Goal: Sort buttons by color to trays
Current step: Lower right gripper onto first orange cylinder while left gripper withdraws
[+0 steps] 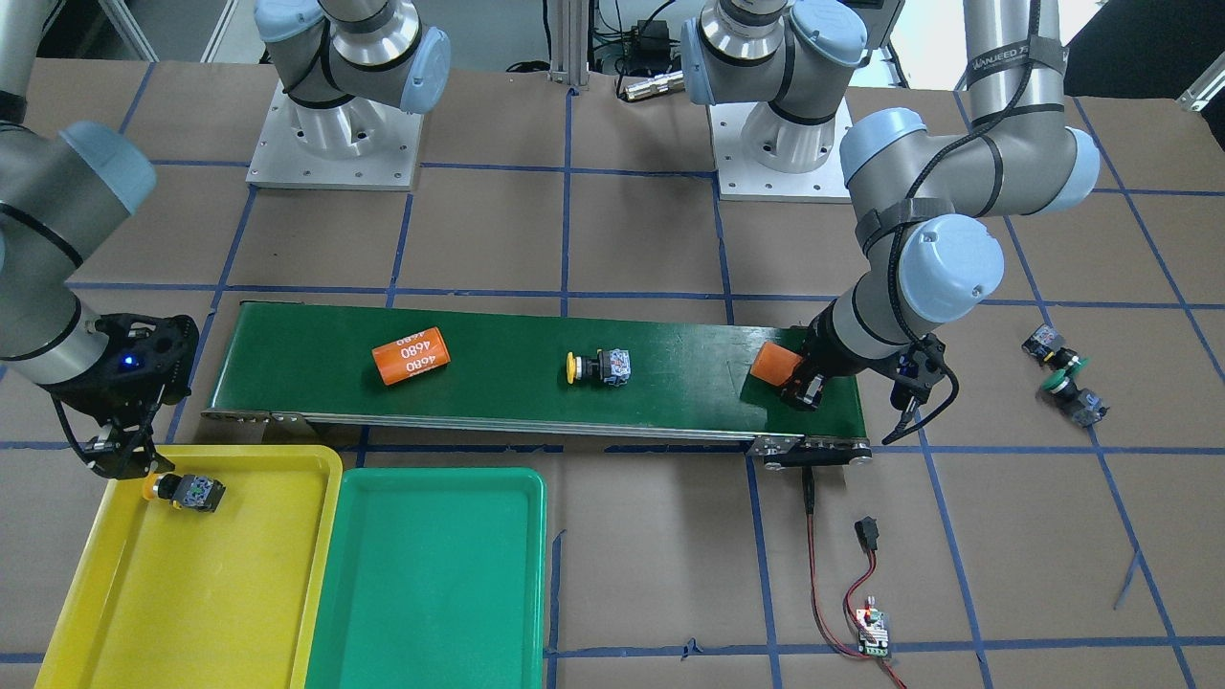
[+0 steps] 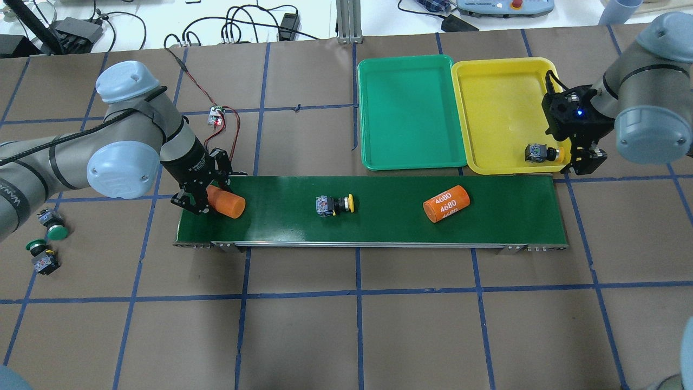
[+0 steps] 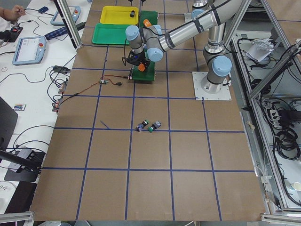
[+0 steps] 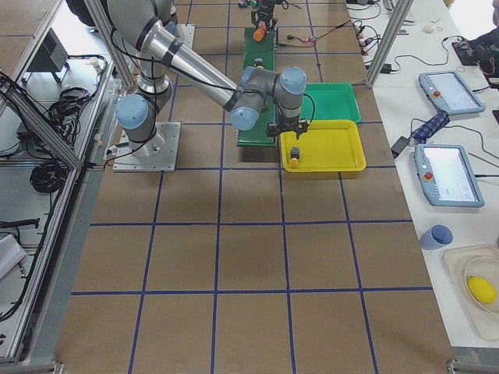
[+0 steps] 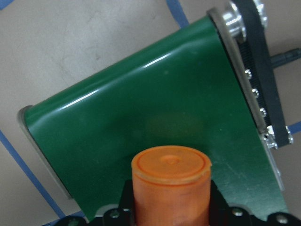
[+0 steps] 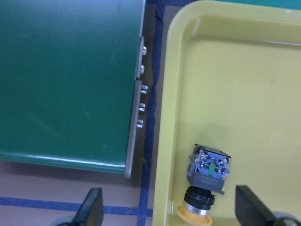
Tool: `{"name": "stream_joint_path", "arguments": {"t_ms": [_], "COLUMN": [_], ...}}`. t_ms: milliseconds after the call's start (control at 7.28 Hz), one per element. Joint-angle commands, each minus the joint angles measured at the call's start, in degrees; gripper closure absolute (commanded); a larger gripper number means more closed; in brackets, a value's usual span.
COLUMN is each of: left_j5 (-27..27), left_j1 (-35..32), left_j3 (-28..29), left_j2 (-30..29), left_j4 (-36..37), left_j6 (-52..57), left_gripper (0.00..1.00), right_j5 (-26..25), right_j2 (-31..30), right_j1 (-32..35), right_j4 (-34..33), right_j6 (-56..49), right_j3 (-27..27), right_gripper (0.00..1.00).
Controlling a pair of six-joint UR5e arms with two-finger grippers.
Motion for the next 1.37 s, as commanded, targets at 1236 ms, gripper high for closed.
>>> {"name": "stream_joint_path", "arguments": {"t_ms": [1236], "left_j5": [1.4], "left_j1": [31.0], "left_j3": [6.8], "left_j2": [-3.2], "left_j4": [6.7], "left_j6": [62.1], "left_gripper": [0.00], "right_j5": [-5.8], "right_j2": [-8.0], "right_j1": [19.2], "right_j4": [-1.7], "right_j6": [25.0], "right_j3": [10.7], "right_gripper": [0.00]}}
